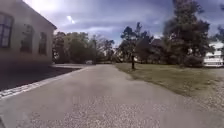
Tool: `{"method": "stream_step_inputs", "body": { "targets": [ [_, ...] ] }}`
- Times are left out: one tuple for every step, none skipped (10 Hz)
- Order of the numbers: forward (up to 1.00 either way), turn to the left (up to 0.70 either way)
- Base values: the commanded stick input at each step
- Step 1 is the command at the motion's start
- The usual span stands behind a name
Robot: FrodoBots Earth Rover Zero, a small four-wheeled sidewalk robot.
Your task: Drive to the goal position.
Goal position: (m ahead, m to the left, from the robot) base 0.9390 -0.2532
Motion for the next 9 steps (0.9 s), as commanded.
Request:
{"method": "stream_step_inputs", "body": {
  "targets": [
    [0.7,0.07],
    [0.7,0.17],
    [0.7,0.42],
    [0.7,0.42],
    [0.7,0.42],
    [0.7,0.2],
    [0.7,0.07],
    [0.7,0.07],
    [0.7,0.07]
  ]
}}
